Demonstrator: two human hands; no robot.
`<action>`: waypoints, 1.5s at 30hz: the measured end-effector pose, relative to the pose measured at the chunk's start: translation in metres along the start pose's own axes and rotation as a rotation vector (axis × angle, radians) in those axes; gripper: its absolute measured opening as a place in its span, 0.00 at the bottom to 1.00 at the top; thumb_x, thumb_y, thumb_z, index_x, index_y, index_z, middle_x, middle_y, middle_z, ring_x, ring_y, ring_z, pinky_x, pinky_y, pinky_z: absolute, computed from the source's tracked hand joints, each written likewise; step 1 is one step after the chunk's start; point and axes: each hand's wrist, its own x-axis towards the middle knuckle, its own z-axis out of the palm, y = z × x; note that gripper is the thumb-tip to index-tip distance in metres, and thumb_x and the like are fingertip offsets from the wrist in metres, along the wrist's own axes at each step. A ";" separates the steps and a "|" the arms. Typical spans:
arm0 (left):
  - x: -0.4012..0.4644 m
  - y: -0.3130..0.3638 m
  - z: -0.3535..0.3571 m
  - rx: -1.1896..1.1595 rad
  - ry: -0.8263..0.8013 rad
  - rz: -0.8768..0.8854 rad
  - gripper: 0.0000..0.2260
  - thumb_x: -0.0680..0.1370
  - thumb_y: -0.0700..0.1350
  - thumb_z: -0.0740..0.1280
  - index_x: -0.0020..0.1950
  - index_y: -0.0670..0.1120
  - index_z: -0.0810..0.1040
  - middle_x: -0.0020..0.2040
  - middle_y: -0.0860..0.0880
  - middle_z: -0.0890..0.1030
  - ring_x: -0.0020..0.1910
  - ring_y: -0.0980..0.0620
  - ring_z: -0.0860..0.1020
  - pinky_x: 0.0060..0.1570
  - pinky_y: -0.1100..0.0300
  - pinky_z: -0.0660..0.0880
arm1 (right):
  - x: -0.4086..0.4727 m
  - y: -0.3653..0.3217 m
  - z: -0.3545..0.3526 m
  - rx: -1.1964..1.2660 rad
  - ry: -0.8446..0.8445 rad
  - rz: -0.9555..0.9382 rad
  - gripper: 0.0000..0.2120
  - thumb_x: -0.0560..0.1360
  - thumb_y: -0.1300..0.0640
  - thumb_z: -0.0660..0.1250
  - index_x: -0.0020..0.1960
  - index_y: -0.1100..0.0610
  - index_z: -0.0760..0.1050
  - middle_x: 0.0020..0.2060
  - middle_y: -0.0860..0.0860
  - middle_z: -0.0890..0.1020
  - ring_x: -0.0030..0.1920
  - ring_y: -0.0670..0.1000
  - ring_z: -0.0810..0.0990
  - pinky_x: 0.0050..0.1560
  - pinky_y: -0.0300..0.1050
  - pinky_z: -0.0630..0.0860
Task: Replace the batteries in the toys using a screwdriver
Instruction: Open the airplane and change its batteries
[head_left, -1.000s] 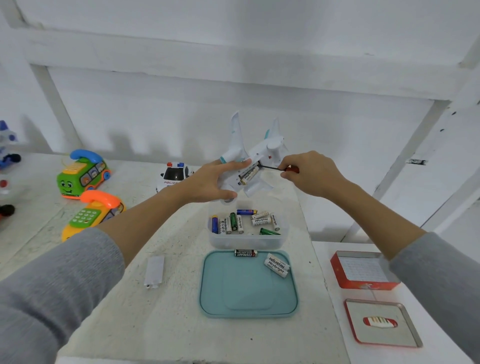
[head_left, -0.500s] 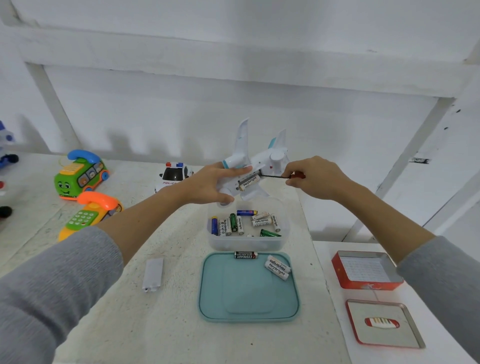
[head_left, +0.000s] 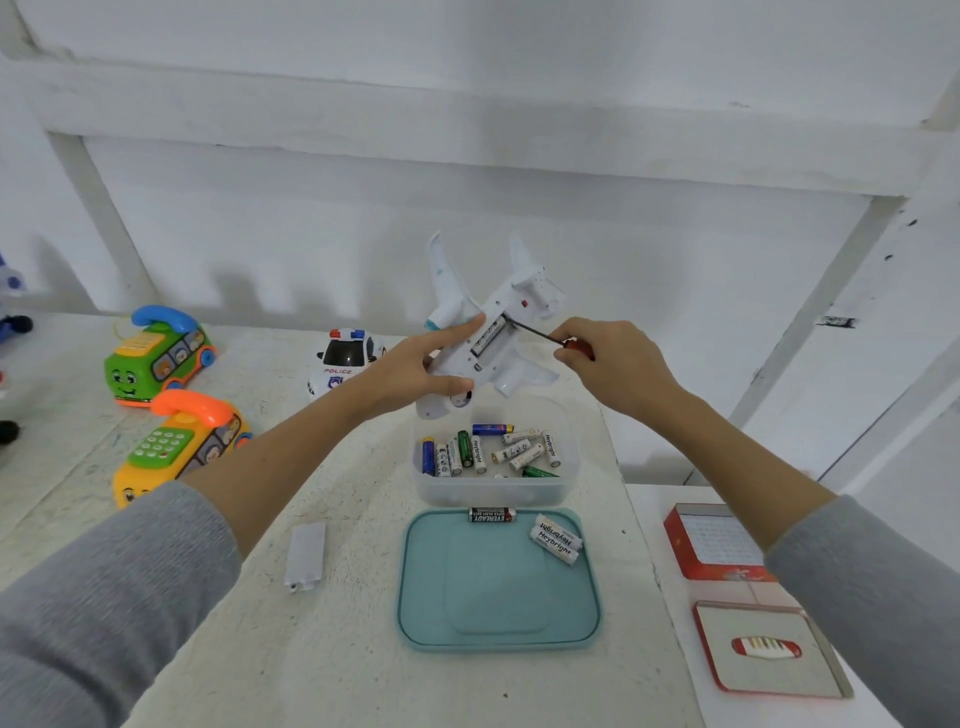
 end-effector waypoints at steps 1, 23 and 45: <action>-0.001 0.000 0.001 -0.025 0.005 -0.007 0.30 0.75 0.40 0.70 0.68 0.66 0.62 0.67 0.55 0.69 0.50 0.62 0.75 0.50 0.68 0.74 | 0.001 -0.001 0.000 -0.001 0.004 0.000 0.10 0.78 0.55 0.62 0.56 0.53 0.77 0.44 0.50 0.81 0.46 0.54 0.77 0.45 0.45 0.72; -0.003 0.002 -0.012 0.171 -0.034 0.013 0.32 0.74 0.40 0.72 0.70 0.63 0.64 0.71 0.56 0.65 0.68 0.52 0.65 0.70 0.49 0.64 | -0.004 0.012 -0.015 -0.046 -0.128 0.006 0.07 0.77 0.53 0.63 0.53 0.50 0.78 0.41 0.45 0.76 0.44 0.48 0.72 0.43 0.41 0.64; -0.009 0.012 0.000 -0.080 0.073 0.043 0.29 0.75 0.38 0.70 0.67 0.64 0.66 0.59 0.65 0.71 0.56 0.51 0.76 0.57 0.60 0.75 | -0.018 -0.028 0.014 -0.004 -0.047 -0.067 0.11 0.79 0.58 0.57 0.57 0.56 0.76 0.39 0.49 0.77 0.40 0.51 0.73 0.40 0.43 0.66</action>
